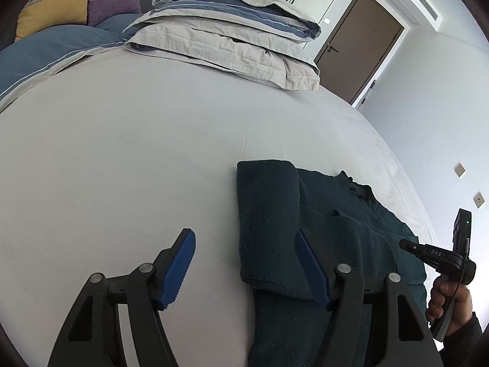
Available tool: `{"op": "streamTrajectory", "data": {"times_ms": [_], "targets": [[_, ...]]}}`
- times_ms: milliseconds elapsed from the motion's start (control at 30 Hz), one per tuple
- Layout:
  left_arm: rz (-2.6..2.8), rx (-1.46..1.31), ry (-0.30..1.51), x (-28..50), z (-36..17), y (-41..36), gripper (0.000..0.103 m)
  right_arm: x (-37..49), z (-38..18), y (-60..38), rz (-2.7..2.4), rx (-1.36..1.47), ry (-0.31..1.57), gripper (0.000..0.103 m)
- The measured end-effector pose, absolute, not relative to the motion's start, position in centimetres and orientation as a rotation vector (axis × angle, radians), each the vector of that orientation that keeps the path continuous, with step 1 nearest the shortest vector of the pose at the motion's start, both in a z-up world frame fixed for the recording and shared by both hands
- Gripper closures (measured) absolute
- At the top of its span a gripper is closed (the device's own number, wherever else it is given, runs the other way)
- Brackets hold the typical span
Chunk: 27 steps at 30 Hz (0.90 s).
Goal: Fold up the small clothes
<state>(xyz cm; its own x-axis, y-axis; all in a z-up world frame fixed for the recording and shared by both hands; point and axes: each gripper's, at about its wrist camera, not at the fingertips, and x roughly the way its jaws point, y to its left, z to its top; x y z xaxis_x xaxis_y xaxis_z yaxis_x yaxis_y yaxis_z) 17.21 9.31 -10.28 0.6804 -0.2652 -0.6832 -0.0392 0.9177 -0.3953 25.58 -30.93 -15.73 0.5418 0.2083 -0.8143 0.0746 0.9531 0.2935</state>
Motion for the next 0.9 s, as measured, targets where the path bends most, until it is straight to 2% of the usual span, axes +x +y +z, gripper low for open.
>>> {"op": "streamTrajectory", "data": {"times_ms": [167,233,267,300,367,433,467,500,700,900], "targets": [[-0.144,-0.418,0.822,17.3,-10.5,8.7,0.033,26.0,-16.6,-30.6,0.202,0.409,1.054,0.099],[-0.149,-0.413,0.833,17.1,-10.8,8.4,0.033,26.1,-17.2,-29.8,0.211,0.386,1.064,0.085],[-0.15,-0.409,0.838,17.0,-11.0,8.3,0.033,26.3,-17.7,-29.4,0.209,0.384,1.076,0.072],[-0.149,-0.407,0.841,16.8,-11.1,8.3,0.033,26.6,-18.2,-28.9,0.211,0.383,1.095,0.071],[-0.14,-0.41,0.847,16.6,-11.4,8.6,0.033,26.9,-18.9,-28.2,0.194,0.364,1.116,0.071],[-0.132,-0.42,0.851,16.6,-11.6,9.0,0.033,27.0,-18.8,-27.8,0.195,0.347,1.111,0.075],[-0.128,-0.423,0.849,16.5,-11.6,9.2,0.033,27.0,-18.6,-27.7,0.191,0.331,1.103,0.09],[-0.124,-0.427,0.847,16.6,-11.6,9.5,0.033,27.2,-18.6,-27.7,0.197,0.326,1.094,0.096],[-0.106,-0.429,0.834,17.5,-11.3,10.2,0.032,26.0,-15.6,-29.0,0.181,0.292,0.994,0.097],[-0.099,-0.361,0.867,20.5,-11.7,9.1,0.03,26.2,-15.4,-30.7,0.159,0.258,1.024,0.097]]}}
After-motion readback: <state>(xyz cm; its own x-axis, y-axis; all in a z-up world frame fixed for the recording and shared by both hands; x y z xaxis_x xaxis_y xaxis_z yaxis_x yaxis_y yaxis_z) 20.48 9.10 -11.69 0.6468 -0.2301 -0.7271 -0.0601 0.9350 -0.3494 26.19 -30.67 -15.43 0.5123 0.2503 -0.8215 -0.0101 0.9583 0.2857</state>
